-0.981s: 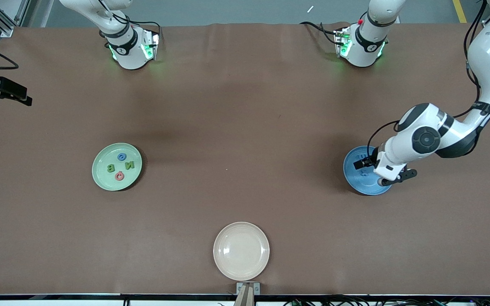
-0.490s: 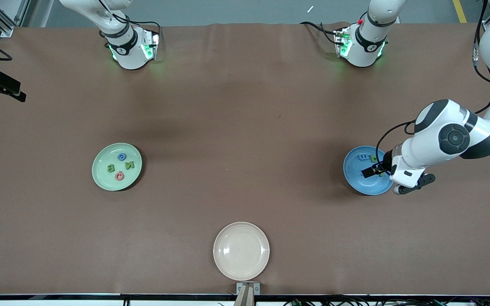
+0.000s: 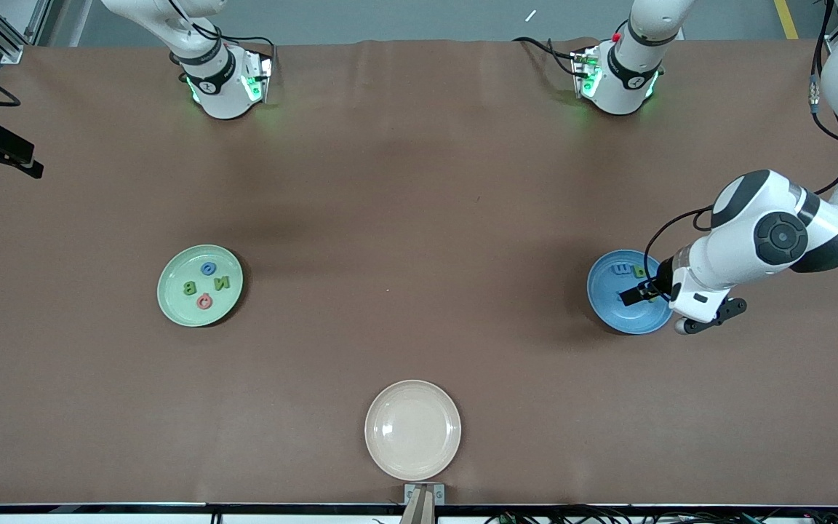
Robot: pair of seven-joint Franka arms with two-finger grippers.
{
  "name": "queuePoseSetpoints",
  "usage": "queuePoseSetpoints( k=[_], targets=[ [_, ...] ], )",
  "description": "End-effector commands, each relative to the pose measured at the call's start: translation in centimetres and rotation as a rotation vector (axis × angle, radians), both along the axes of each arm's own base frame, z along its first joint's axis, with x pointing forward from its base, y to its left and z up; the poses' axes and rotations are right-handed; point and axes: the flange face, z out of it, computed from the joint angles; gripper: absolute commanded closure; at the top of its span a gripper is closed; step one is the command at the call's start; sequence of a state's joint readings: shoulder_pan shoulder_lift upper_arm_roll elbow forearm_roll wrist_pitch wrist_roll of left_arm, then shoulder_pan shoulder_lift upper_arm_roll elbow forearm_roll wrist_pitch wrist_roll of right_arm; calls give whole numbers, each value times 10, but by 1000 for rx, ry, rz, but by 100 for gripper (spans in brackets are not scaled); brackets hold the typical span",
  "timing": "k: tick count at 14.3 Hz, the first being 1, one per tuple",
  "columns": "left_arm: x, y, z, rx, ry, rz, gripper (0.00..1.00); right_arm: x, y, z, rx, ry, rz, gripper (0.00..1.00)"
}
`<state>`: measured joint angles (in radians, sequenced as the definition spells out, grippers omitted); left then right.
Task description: Sort upper and lower case letters into plates
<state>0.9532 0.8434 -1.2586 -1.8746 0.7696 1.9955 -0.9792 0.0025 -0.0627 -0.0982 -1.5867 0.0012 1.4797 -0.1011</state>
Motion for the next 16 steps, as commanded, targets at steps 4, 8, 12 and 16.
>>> queuePoseSetpoints(
  k=[4, 8, 12, 16],
  targets=[
    [-3, -24, 57, -14, 38, -107, 1, -17, -2, 0, 18, -18, 0, 0],
    [-2, -37, 75, -42, 43, -161, 1, -16, -1, 2, 22, -28, 1, 0],
    [4, -40, 95, -56, 48, -239, 1, -18, 0, 2, 22, -22, 3, 0],
    [8, -29, 112, -65, 53, -300, 1, -17, 0, 1, 22, -26, 3, 0]
  ],
)
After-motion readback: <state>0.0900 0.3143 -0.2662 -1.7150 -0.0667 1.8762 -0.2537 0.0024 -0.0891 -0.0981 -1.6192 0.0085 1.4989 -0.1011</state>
